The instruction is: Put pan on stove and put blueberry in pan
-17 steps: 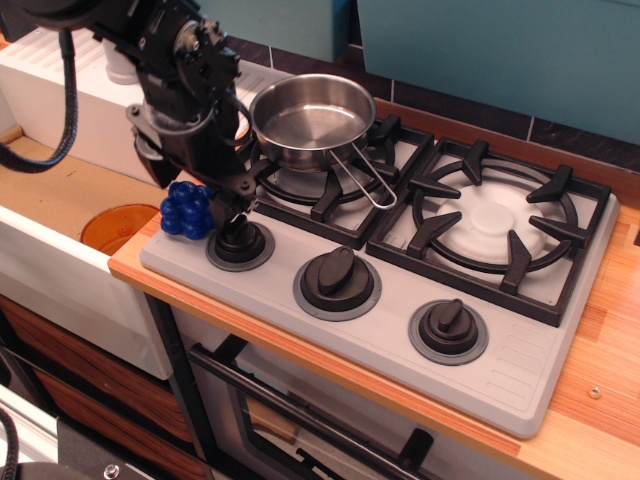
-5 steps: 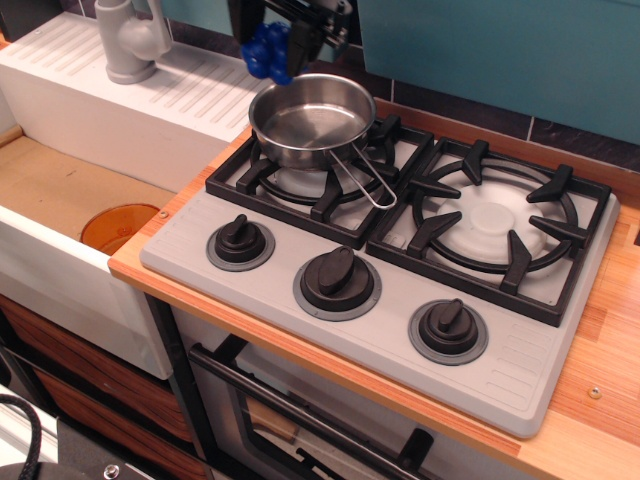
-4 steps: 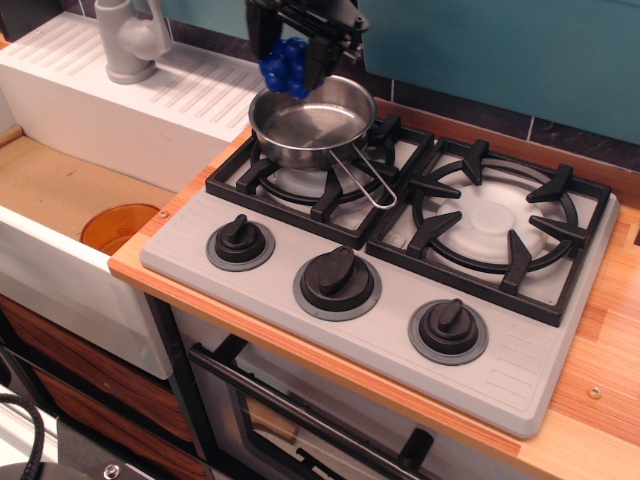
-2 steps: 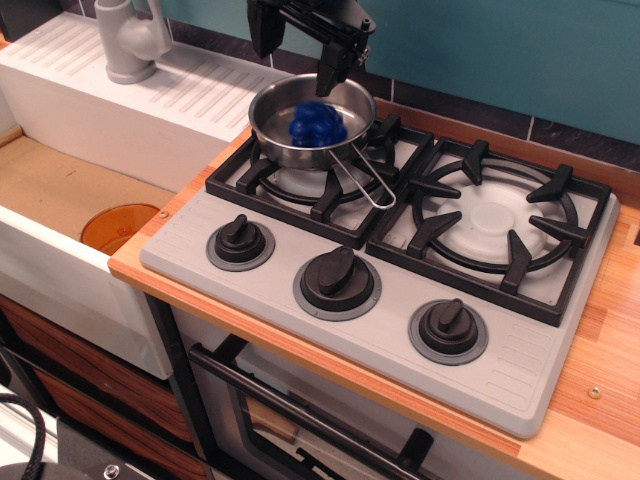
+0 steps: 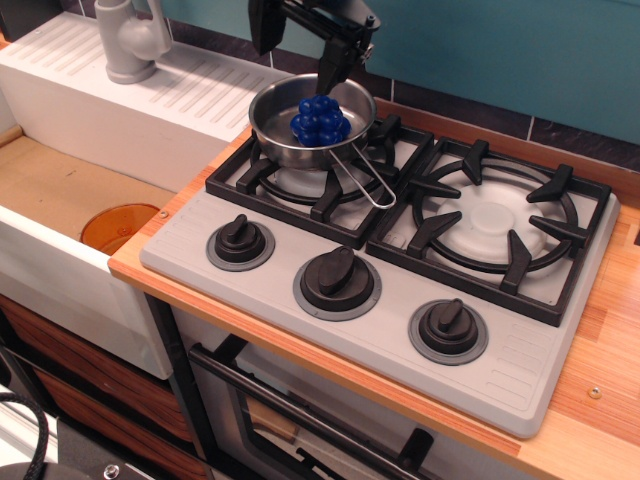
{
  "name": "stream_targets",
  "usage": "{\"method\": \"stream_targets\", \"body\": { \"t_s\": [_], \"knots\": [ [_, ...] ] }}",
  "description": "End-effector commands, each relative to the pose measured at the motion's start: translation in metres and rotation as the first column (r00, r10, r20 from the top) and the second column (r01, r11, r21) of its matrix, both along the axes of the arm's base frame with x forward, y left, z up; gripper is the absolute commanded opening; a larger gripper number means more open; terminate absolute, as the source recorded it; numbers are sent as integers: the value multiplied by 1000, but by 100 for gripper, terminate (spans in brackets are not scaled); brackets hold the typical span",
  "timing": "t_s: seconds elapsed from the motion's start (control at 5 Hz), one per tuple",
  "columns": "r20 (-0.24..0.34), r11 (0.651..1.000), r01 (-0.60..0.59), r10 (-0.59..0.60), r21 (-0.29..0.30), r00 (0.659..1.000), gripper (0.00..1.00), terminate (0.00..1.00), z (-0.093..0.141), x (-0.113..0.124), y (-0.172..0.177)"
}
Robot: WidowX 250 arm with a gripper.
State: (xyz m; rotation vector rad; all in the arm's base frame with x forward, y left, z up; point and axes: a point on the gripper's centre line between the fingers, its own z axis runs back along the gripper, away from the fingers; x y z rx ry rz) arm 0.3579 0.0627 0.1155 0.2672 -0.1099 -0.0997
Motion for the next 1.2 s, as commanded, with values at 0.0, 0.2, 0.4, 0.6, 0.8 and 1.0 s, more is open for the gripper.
{"method": "stream_targets", "body": {
  "t_s": [0.0,0.2,0.4,0.6,0.8,1.0],
  "knots": [
    [75,996,5,2,-88,997,100,0,48,-3,-27],
    [78,995,14,-6,-98,997,100,0,48,-10,-37],
    [60,996,12,-7,-89,998,100,0,52,-17,-49],
    [56,995,15,-10,-96,998,100,0,53,-18,-58],
    [60,997,33,-28,-74,998,100,0,46,-16,-62],
    [42,993,41,-36,-113,998,100,100,40,-12,-60]
  ]
}}
